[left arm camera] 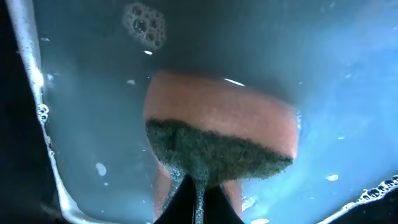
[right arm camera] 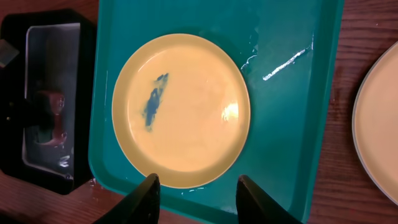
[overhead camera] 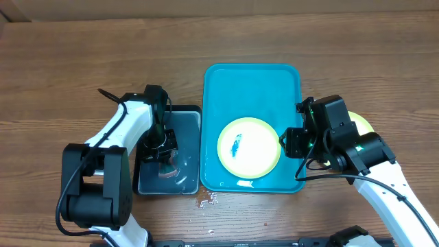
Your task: Clean dirty plates on tray and stack at the side
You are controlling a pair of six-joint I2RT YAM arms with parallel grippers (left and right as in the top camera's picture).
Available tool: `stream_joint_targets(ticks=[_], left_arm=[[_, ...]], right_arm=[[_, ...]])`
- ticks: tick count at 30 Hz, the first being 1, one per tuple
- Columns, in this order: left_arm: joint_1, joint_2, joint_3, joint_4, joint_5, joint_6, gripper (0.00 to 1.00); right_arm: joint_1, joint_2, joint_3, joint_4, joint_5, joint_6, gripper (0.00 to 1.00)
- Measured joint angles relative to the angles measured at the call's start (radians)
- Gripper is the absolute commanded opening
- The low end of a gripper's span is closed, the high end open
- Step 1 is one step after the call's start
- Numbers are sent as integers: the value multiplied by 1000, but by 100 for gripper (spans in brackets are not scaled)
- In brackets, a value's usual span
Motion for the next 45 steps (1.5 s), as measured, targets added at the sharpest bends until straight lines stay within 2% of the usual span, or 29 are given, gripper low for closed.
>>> stream_joint_targets(ticks=[4, 5, 6, 8, 10, 12, 15, 17, 18, 20, 25, 31, 32, 36, 38, 39, 42, 45], left_arm=[[0, 0, 20, -31, 0, 0, 4], [0, 0, 34, -47, 0, 0, 10], [0, 0, 50, -57, 0, 0, 23], [0, 0, 88, -96, 4, 2, 36], [0, -6, 130, -139, 15, 0, 48], [0, -18, 146, -172, 26, 2, 52], [-3, -21, 130, -188, 32, 0, 52], [-10, -21, 81, -139, 33, 0, 47], [-13, -24, 53, -107, 34, 0, 39], [-25, -25, -20, -24, 34, -5, 6], [-31, -33, -114, 60, 36, -8, 4], [-31, -38, -106, 21, 37, -8, 4], [-31, -38, -97, -1, 37, -8, 7], [-31, -37, -24, -79, 37, -15, 48], [-31, -37, 30, -97, 31, -11, 62], [-31, -37, 55, -101, 26, -9, 73], [-31, -37, 92, -90, 10, -4, 64], [-31, -37, 87, -82, -17, -1, 50]], right_arm=[[0, 0, 0, -8, 0, 0, 41], [0, 0, 0, -9, 1, 0, 41], [0, 0, 0, -10, 0, 0, 41], [0, 0, 0, -11, 0, 0, 41], [0, 0, 0, -12, 1, 0, 41], [0, 0, 0, -13, 1, 0, 41], [0, 0, 0, -13, 1, 0, 41], [0, 0, 0, -12, 2, 0, 41], [0, 0, 0, -13, 3, 1, 41], [0, 0, 0, -13, 2, 0, 41], [0, 0, 0, -13, 3, 0, 41], [0, 0, 0, -13, 3, 0, 41], [0, 0, 0, -13, 3, 0, 41], [0, 0, 0, -23, 3, 0, 41], [0, 0, 0, -23, 3, 0, 41], [0, 0, 0, -23, 3, 0, 41], [0, 0, 0, -24, 3, 0, 41], [0, 0, 0, -23, 3, 0, 40]])
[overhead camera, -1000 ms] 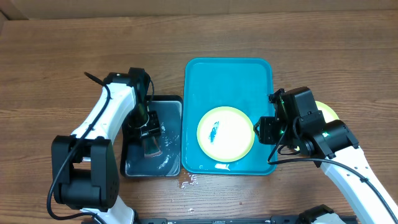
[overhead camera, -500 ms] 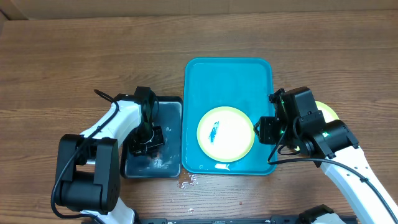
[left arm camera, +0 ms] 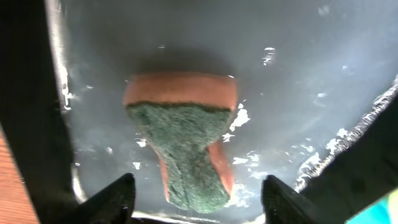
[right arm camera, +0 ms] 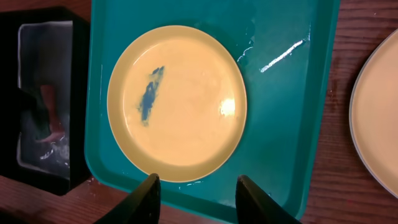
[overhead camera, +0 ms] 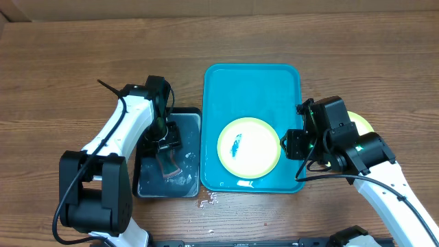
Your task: Clean dirty plates on tray and stack at the side
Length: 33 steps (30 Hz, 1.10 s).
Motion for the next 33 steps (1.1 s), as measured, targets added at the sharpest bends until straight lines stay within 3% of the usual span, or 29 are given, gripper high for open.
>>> stream_joint_targets(ticks=[3, 5, 6, 7, 8, 9, 19, 28, 33], left_arm=[[0, 0, -32, 37, -20, -2, 44], [0, 0, -72, 66, -24, -3, 44], [0, 0, -96, 80, -26, -4, 40], [0, 0, -117, 88, -26, -4, 29], [0, 0, -138, 95, -26, -11, 7], [0, 0, -150, 101, -26, -9, 4], [0, 0, -105, 13, -26, -10, 4], [0, -33, 193, -163, -33, 15, 4], [0, -108, 355, -229, -33, 26, 4]], right_arm=[[0, 0, 0, -1, 8, 6, 38], [0, 0, 0, -7, 39, 39, 42], [0, 0, 0, -12, 61, 61, 43], [0, 0, 0, -20, 93, 92, 44], [0, 0, 0, -27, 122, 122, 44], [0, 0, 0, -31, 146, 148, 44], [-19, 92, 0, -29, 201, 237, 44], [-141, 258, 0, 66, -116, 35, 47], [-146, 345, 0, 97, -132, 11, 47]])
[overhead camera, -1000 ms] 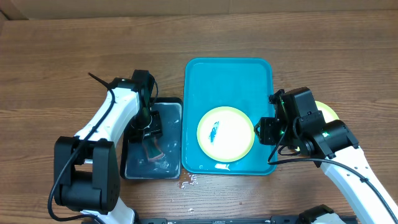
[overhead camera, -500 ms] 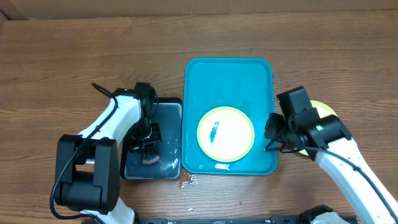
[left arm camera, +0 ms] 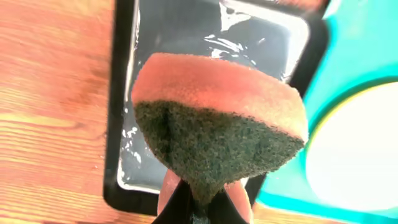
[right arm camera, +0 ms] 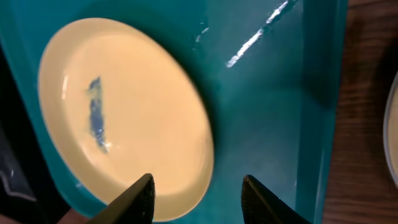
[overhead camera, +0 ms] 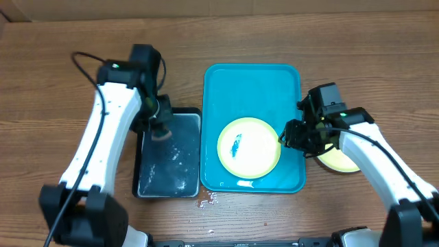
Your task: Clean dirty plates on tray and stack at the side
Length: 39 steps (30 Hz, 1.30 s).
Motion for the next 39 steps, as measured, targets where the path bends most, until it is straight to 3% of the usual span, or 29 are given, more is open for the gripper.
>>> stream_joint_targets(ticks=[9, 12, 16, 18, 27, 39], left_arm=[[-31, -56, 85, -30, 2, 20, 4], [-58, -55, 85, -20, 4, 21, 4], [-96, -55, 85, -1, 8, 21, 4], [-118, -54, 85, 7, 8, 20, 4], [-241, 29, 85, 119, 29, -34, 4], [-437, 415, 84, 288, 180, -160, 4]], right_arm=[[8, 121, -13, 99, 25, 9, 41], [38, 140, -37, 143, 27, 11, 33], [96, 170, -67, 191, 29, 12, 9], [116, 182, -72, 192, 24, 10, 4], [127, 182, -72, 201, 23, 16, 4], [131, 182, -72, 200, 34, 37, 4]])
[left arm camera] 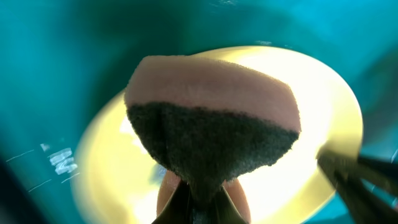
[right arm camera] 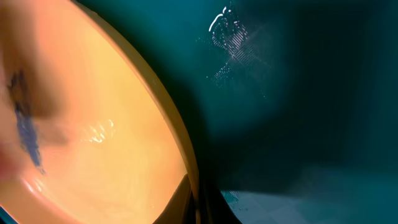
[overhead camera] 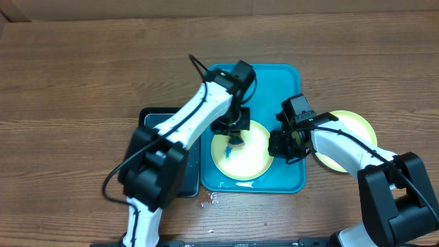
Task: Clean dirty plates on tray and stack at the side
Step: 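Scrub the yellow plate with the sponge while the right gripper holds its rim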
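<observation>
A yellow plate (overhead camera: 252,162) with a blue smear (right arm camera: 23,134) lies in the teal tray (overhead camera: 274,79). My left gripper (overhead camera: 235,134) is shut on an orange sponge with a dark green scrub face (left arm camera: 211,106). It holds the sponge scrub face down over the plate's left part, at the smear; contact cannot be told. My right gripper (overhead camera: 277,146) is shut on the plate's right rim (right arm camera: 180,143), one finger above and one below. In the left wrist view the plate (left arm camera: 326,118) fills the background under the sponge.
A second yellow plate (overhead camera: 351,136) lies on the wooden table right of the tray, partly under my right arm. A black basin (overhead camera: 152,118) sits left of the tray, half covered by my left arm. Water drops (overhead camera: 206,200) mark the table near the tray's front left corner.
My left gripper, holding the sponge, has moved from above the basin to over the plate in the tray. My right gripper was open beside the plate's right rim and is now shut on it.
My left gripper was shut on the sponge down in the basin's water. Then it was open with the sponge lying in the basin. Then it held the sponge above the basin, and now over the plate. My right gripper stayed open near the plate's right edge, then shut on it.
</observation>
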You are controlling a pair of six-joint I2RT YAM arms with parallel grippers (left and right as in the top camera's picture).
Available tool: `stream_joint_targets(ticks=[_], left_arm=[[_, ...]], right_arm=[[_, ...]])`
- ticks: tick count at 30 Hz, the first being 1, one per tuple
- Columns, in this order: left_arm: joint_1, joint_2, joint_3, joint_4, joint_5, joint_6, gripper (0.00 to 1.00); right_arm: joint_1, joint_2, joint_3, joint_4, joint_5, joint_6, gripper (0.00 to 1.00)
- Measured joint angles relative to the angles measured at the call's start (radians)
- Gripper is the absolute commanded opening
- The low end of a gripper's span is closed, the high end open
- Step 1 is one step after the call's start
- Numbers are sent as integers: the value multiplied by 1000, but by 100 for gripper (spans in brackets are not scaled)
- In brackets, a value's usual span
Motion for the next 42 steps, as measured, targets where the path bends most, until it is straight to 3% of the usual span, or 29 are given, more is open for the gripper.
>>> stream_joint_targets(ticks=[7, 15, 20, 23, 31, 36, 42], left_arm=[[-3, 72, 0, 56, 69, -6, 4], [16, 72, 2, -141, -209, -13, 4], [22, 72, 3, -141, -254, 0, 4], [28, 72, 0, -75, -194, 11, 4], [9, 72, -40, 182, 165, 48, 4], [-19, 72, -54, 140, 259, 73, 4], [-21, 72, -54, -16, 190, 83, 4]], right_arm=[[0, 0, 0, 1, 1, 0, 4], [0, 0, 0, 0, -1, 0, 4], [11, 0, 0, 8, -11, 5, 4], [10, 0, 0, 4, -6, 9, 4], [5, 0, 0, -4, 2, 23, 4], [5, 0, 0, -4, 1, 22, 4], [5, 0, 0, -8, 1, 20, 4]])
